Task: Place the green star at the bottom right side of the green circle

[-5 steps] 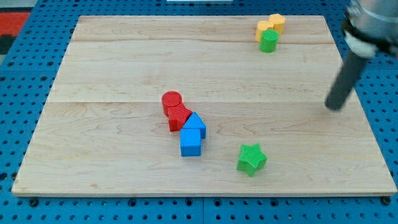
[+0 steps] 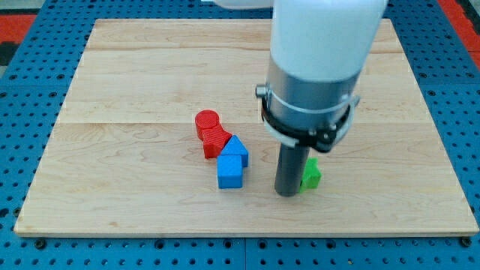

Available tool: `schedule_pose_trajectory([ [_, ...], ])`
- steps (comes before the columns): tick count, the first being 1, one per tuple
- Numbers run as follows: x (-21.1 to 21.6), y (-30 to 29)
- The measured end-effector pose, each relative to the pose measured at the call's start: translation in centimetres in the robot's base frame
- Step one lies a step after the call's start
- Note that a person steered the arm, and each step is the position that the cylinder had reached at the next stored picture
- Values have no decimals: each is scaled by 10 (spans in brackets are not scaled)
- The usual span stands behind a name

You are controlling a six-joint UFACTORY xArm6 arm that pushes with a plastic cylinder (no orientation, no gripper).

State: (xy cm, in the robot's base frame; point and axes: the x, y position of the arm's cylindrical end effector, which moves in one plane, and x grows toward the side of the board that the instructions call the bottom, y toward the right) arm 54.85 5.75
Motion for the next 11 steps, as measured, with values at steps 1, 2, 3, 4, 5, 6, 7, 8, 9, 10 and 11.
schedule_pose_trajectory([
  [1, -10, 15],
  [2, 0, 40],
  [3, -17, 55],
  [4, -55, 58],
  [5, -102, 52],
  [6, -94, 51],
  [7, -81, 75],
  [8, -85, 101],
  [9, -112, 99],
  [10, -155, 84],
  [11, -189, 84],
])
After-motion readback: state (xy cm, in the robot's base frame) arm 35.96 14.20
